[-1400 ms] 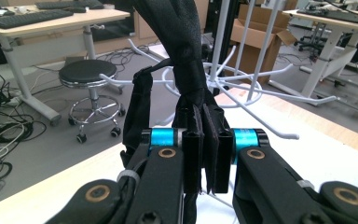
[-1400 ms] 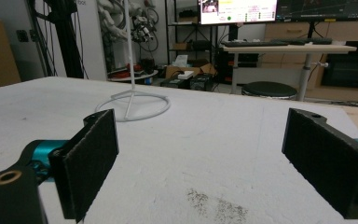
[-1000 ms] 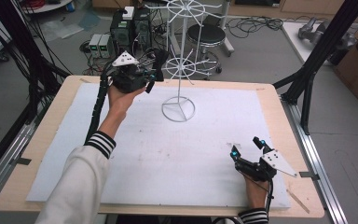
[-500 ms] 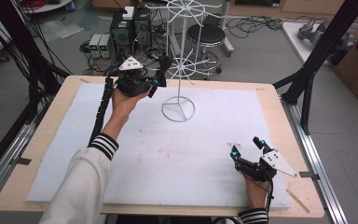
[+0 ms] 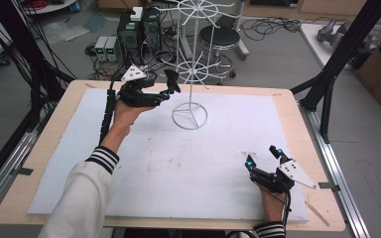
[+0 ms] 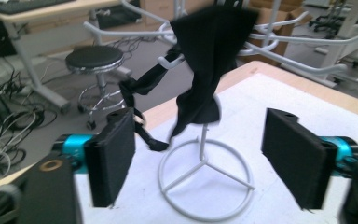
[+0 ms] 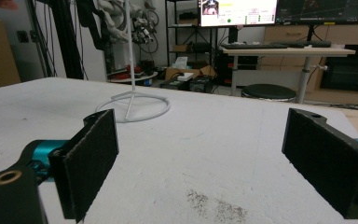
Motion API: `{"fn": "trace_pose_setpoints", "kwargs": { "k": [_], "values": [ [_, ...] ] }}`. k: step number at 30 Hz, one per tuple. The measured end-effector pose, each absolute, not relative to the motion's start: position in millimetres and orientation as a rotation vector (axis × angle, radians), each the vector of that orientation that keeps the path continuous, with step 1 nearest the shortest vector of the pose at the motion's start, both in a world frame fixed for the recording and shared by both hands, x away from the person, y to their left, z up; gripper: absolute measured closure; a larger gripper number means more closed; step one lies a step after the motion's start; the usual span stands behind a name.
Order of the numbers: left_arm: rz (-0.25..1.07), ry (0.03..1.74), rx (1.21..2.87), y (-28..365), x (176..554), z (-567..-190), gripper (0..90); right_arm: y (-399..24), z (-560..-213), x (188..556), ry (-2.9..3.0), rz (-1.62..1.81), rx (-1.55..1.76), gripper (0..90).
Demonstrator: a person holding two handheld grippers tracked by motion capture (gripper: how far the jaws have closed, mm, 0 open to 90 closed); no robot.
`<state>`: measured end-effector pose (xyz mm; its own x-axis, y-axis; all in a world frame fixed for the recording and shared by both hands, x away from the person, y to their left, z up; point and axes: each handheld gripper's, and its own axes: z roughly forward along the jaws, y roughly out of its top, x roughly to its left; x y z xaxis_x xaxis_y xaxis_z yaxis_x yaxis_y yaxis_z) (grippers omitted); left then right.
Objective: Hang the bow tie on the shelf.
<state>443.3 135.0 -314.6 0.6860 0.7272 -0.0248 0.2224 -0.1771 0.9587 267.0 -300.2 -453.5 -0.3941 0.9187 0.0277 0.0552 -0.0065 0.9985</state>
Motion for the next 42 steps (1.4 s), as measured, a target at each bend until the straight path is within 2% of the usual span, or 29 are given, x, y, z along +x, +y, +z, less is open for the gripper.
{"fn": "trace_pose_setpoints", "kwargs": {
  "k": [2,11,15,24,28,33,42],
  "values": [
    [0.536,0.729,1.728,140.4,437.7,-316.8,13.9,-299.9,-453.6,266.2,1.535,1.495,1.05,9.7],
    [0.587,0.677,1.709,193.5,395.2,-345.8,11.7,-300.3,-453.6,266.6,1.536,1.497,1.05,9.7],
    [0.692,0.675,1.65,223.1,364.5,-374.3,11.5,-300.5,-453.5,266.7,1.531,1.502,1.058,9.7],
    [0.758,0.678,1.504,267.5,294.9,-437.6,11.5,-299.4,-453.6,266.6,1.538,1.49,1.045,9.6],
    [0.753,0.677,1.48,269.9,282.8,-453.4,11.5,-299.3,-453.6,266.5,1.537,1.487,1.044,9.7],
    [0.755,0.655,1.406,273.7,277.0,-455.5,11.7,-298.8,-453.7,265.8,1.534,1.489,1.049,9.7],
    [0.741,0.683,1.395,275.4,278.7,-455.8,11.9,-298.7,-454.0,264.7,1.53,1.49,1.036,9.6]
  ]
}}
